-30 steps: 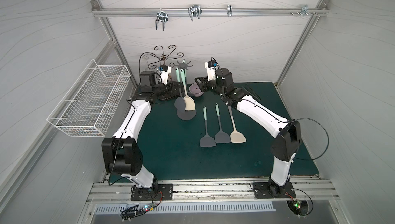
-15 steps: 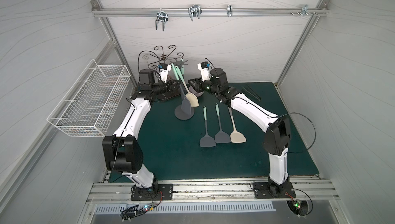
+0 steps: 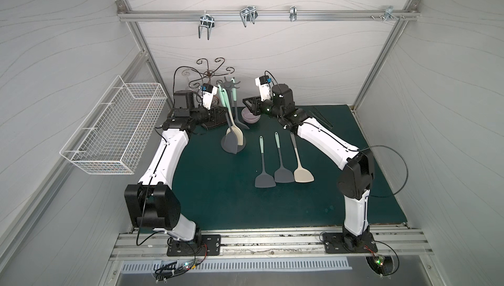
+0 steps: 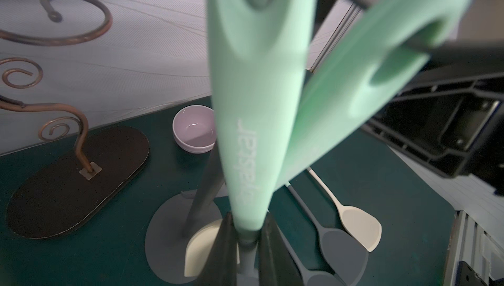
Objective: Take the spatula off the kitchen utensil rack
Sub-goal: Take off the spatula from the rack.
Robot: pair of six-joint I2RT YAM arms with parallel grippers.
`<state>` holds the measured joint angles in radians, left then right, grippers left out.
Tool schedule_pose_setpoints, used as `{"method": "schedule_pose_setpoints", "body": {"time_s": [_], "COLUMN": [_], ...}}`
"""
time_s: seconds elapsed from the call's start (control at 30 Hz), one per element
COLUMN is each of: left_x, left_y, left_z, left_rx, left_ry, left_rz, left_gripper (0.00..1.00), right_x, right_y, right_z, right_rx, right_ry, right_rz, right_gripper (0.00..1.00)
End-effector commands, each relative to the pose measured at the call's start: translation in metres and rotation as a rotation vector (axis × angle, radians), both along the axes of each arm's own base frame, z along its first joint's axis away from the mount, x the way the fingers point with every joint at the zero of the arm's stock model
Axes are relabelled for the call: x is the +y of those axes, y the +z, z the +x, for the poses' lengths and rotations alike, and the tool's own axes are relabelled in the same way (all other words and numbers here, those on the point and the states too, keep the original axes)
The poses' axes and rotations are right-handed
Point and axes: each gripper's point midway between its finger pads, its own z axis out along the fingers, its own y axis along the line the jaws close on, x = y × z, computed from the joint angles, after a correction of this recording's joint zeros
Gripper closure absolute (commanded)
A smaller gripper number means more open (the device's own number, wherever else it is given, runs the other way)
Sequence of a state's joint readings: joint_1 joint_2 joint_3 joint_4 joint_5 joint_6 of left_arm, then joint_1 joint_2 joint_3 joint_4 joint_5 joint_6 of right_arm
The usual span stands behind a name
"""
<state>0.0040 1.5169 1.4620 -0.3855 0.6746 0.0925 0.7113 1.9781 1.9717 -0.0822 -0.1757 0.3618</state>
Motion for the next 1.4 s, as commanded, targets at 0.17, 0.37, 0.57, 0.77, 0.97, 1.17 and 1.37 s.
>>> {"method": "schedule_pose_setpoints", "body": {"time_s": [0.17,0.37,0.57,0.77,0.97,1.17,1.37], "left_x": [-0.001,0.003,0.005,0.004,0.004,0.007,0.009], "left_y": [0.041,0.038,0.032,0.034,0.032,0.035,0.041], "left_z": [-0.013,-0.017,-0.018,-0.017,-0.018,-0.022,-0.025], "left_rx": [-0.177,-0.177,-0.156,-0.145,-0.133,-0.154,-0.172], "left_ry": [-0.035,-0.011,0.000,0.000,-0.002,0.011,0.029], "left_rz": [0.046,0.063,0.066,0.051,0.058,0.075,0.082], "left_gripper": [1.00,1.00,1.00,1.00,1.00,1.00,1.00], "right_x": [-0.016,-0.006,0.017,0.059,0.084,0.084,0.078], "right_y": [0.083,0.102,0.112,0.114,0.095,0.072,0.047], "right_z": [-0.025,-0.034,-0.040,-0.045,-0.033,-0.023,-0.014], "right_rx": [-0.082,-0.083,-0.124,-0.185,-0.197,-0.164,-0.145], "right_ry": [0.060,0.124,0.181,0.268,0.253,0.203,0.147], "right_rz": [0.063,0.091,0.133,0.210,0.225,0.165,0.084], "right_gripper": [0.65,0.65,0.63,0.62,0.62,0.64,0.65]}}
